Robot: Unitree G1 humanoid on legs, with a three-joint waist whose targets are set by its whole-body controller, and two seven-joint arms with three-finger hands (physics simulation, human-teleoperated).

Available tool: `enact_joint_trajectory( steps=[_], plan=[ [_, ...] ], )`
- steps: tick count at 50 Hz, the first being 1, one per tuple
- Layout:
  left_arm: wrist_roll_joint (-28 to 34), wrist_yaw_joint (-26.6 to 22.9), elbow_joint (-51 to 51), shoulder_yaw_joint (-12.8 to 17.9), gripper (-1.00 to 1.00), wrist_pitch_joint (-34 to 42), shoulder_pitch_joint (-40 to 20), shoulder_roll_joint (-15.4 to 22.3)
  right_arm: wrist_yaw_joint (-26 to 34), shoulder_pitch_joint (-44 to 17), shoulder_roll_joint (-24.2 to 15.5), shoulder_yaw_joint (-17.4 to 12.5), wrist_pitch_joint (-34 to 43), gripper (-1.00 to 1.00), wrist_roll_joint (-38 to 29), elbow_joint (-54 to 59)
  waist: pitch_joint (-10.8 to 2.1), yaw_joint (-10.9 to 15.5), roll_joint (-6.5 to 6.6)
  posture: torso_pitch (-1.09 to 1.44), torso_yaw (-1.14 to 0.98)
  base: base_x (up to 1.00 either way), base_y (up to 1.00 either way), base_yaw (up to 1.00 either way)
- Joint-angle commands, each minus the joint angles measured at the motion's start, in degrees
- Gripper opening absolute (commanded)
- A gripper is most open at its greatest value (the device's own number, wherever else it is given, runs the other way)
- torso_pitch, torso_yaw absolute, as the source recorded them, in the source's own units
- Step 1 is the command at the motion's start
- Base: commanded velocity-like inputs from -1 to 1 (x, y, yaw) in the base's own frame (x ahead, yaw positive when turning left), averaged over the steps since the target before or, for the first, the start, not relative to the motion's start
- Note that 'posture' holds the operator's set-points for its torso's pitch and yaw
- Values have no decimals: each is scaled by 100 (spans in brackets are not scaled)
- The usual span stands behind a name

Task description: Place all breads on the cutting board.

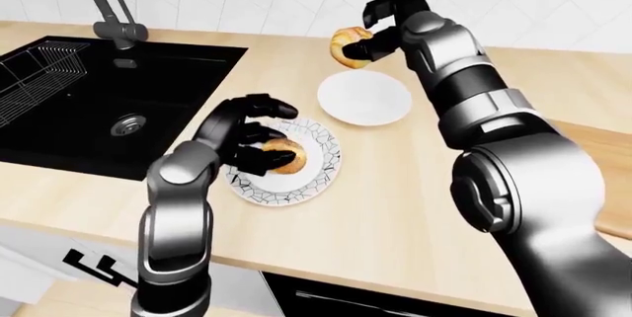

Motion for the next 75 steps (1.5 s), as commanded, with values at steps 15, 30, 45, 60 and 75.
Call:
enact_joint_trajectory(
  steps=[15,30,45,60,75],
  plan=[
    [42,66,-2,32,-4,-245,-154,-29,-45,-227,-48,-8,-202,-100,0,-261,-171,7,0,0,0,0,0,0],
    [-189,265,242,168,-69,-16,-613,-5,-70,-170,-25,-7,-236,-100,32,-265,-158,0,-1,0,0,0,0,0],
    [-596,284,397,381,-82,675,-1647,395,-58,-257,-43,-20,-167,-100,63,-283,-140,-14,13,0,0,0,0,0],
    [-1417,1301,2340,730,-92,80,-3038,657,191,-503,-407,-122,890,-100,526,-1242,-106,-9,-4,0,0,0,0,0],
    [-2146,2200,3895,726,-100,-597,-3890,931,814,275,-1112,73,3760,-100,542,-4614,-69,26,-56,0,0,0,0,0]
  ],
)
